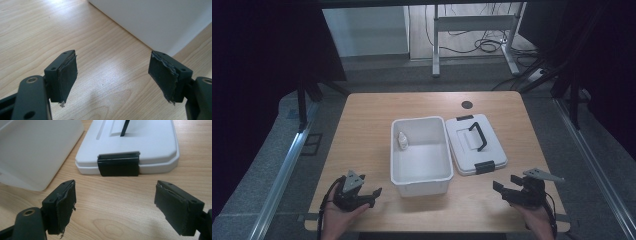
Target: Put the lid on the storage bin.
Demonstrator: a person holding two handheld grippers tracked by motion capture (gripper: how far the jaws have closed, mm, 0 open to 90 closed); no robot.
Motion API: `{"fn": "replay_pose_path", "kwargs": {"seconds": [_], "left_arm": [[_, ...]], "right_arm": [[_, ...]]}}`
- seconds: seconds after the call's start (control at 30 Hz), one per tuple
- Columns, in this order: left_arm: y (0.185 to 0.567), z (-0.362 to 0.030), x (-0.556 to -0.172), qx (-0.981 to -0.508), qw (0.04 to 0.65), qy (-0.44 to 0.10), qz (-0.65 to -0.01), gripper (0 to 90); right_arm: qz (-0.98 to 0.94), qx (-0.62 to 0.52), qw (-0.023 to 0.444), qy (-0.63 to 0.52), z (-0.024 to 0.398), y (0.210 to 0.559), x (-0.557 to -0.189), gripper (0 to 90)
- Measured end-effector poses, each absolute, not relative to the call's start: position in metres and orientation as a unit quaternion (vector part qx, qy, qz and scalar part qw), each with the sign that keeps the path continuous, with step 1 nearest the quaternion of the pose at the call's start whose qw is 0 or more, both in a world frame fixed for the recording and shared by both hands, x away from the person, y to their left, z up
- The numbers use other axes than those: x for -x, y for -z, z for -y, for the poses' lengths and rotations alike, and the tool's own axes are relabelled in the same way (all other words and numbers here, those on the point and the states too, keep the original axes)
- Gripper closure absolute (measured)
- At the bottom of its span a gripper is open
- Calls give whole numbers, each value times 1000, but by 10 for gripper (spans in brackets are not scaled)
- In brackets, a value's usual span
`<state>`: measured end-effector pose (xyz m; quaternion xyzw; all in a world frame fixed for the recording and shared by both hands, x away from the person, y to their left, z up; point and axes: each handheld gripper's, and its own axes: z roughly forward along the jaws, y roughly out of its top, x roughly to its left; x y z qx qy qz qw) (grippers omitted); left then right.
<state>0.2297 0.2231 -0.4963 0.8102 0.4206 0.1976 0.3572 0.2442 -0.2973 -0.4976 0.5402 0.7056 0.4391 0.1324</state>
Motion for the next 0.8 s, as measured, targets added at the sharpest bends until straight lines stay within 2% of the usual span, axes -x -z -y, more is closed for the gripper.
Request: {"fn": "replay_pose_path", "kwargs": {"seconds": [0.23, 0.4, 0.57, 0.8], "left_arm": [[494, -223, -228, -808, 363, -194, -421, 234], [496, -220, -229, -814, 364, -189, -411, 233], [497, -213, -230, -818, 365, -186, -404, 232], [498, -212, -230, -819, 363, -186, -403, 232]], "right_arm": [[-728, -527, 126, -421, 289, 470, -255, 179], [-743, -520, 99, -411, 290, 442, -273, 200], [-749, -517, 98, -402, 290, 420, -285, 206], [-751, -513, 98, -404, 288, 407, -296, 209]]}}
